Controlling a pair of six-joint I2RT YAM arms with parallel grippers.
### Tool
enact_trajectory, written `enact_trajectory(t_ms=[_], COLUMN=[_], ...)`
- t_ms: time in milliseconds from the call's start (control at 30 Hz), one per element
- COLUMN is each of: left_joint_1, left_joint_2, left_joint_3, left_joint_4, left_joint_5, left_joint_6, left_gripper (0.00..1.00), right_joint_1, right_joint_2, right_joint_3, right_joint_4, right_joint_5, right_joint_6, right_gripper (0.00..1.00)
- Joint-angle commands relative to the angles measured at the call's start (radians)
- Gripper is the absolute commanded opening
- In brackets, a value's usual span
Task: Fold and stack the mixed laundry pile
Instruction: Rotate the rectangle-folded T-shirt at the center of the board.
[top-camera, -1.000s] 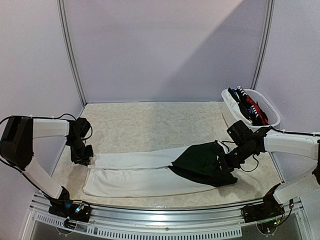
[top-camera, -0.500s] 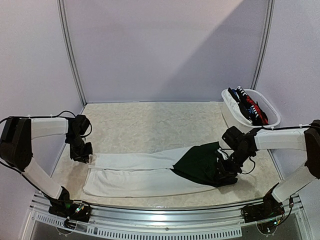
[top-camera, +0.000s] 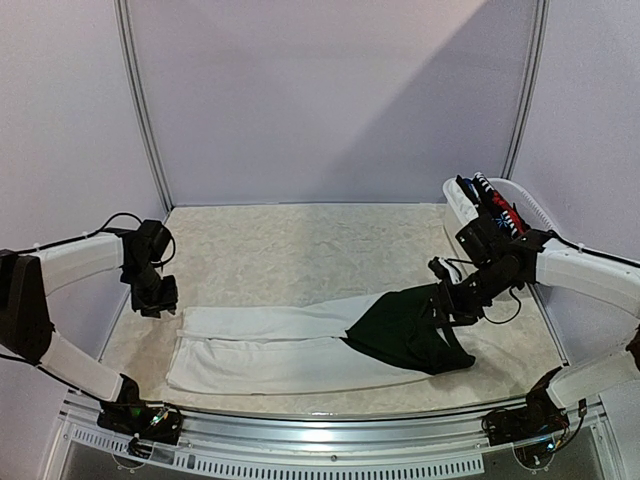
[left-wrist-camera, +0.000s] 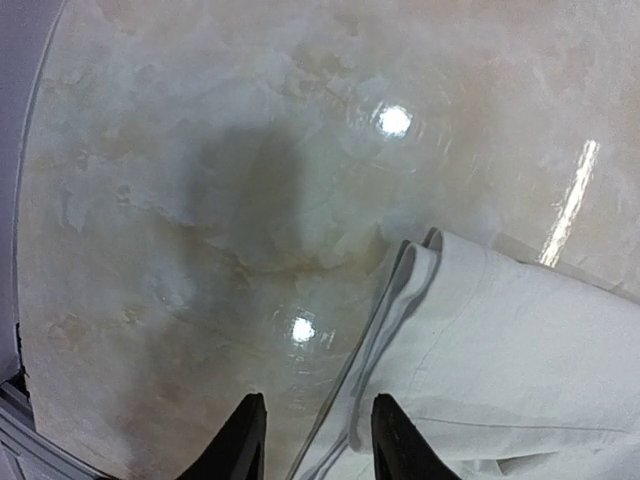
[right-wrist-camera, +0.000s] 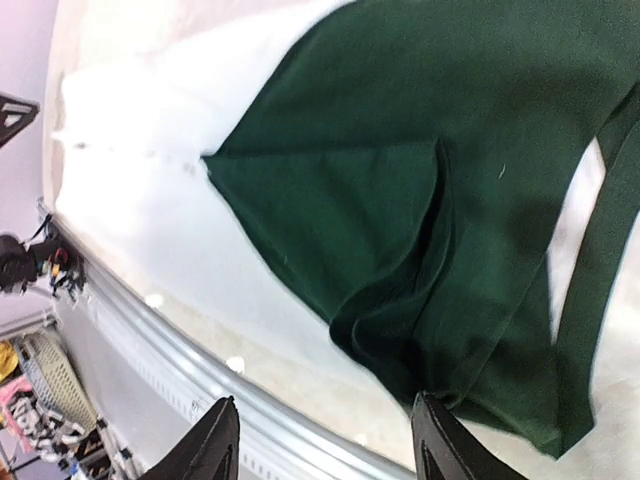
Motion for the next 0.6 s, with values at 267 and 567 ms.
enact_trajectory(t_ms=[267, 567], left_joint_1=[-0.009, -0.011], left_joint_2=[-0.049, -0.078], left_joint_3=[0.024, 0.021], left_joint_4=[-0.034, -0.040], left_joint_5=[0.013, 0.028], left_joint_6=[0.006, 0.001], left_gripper=[0.36, 0.36], right_joint_1=[0.005, 0.005], right_joint_2=[0.296, 0.427], right_joint_3=[0.128, 0.139], right_joint_4=[0.126, 0.169], right_joint_5=[0.150, 0.121], right_joint_6=[0.056, 0.034], right_gripper=[0.54, 0.46])
